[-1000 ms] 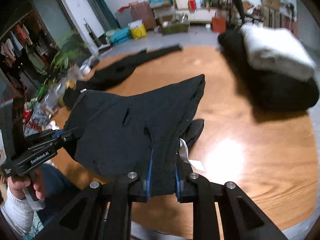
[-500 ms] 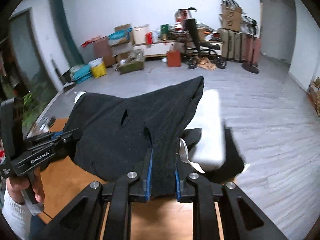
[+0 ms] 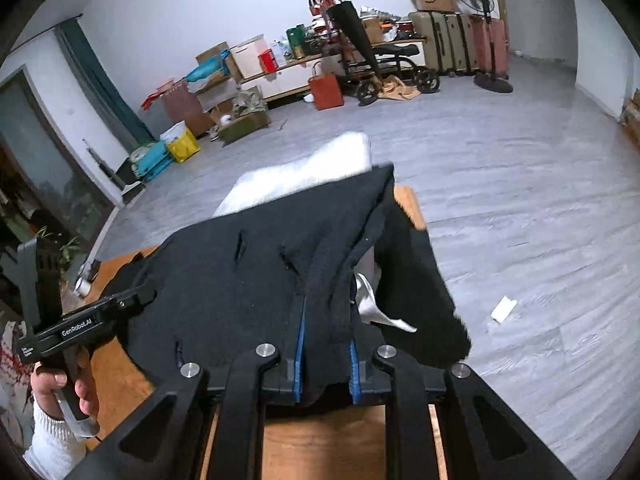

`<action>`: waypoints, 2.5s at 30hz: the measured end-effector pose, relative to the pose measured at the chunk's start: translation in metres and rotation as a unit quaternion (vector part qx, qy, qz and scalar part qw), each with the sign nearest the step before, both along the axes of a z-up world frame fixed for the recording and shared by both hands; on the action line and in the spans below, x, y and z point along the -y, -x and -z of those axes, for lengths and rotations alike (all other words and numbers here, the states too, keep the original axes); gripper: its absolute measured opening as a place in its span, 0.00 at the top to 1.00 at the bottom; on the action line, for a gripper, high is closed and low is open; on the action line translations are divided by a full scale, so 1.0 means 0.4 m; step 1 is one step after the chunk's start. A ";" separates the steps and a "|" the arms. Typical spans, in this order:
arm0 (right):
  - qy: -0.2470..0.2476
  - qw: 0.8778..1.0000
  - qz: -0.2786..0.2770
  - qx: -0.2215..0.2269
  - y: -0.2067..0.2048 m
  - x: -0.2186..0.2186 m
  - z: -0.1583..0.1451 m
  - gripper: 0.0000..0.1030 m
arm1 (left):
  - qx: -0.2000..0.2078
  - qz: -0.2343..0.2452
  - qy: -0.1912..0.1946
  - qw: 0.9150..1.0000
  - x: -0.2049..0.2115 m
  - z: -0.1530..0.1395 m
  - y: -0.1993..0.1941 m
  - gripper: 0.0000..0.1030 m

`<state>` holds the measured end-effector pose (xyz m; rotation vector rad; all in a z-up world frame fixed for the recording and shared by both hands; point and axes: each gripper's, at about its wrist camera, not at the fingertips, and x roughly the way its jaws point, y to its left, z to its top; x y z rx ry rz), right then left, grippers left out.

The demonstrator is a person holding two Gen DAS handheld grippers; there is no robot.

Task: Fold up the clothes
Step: 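Carry the folded black garment with both tools onto the clothes stack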

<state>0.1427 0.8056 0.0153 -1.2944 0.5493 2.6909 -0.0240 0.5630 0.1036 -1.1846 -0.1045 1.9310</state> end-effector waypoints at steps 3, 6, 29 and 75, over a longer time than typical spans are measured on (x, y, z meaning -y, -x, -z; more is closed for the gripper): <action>0.000 1.000 -0.006 0.015 -0.021 -0.005 0.021 0.72 | 0.020 0.001 -0.001 1.000 0.020 0.032 -0.002 0.90; 0.008 1.000 0.004 0.016 -0.034 -0.025 0.033 0.50 | 0.029 0.002 0.004 1.000 0.034 0.061 -0.019 0.89; 0.029 0.997 0.008 0.075 -0.012 -0.064 0.096 0.82 | 0.241 -0.089 -0.060 0.965 0.190 0.221 -0.102 0.37; 0.011 0.995 -0.004 0.096 -0.022 -0.069 0.092 0.49 | 0.221 -0.056 -0.195 0.954 0.070 0.203 -0.158 0.88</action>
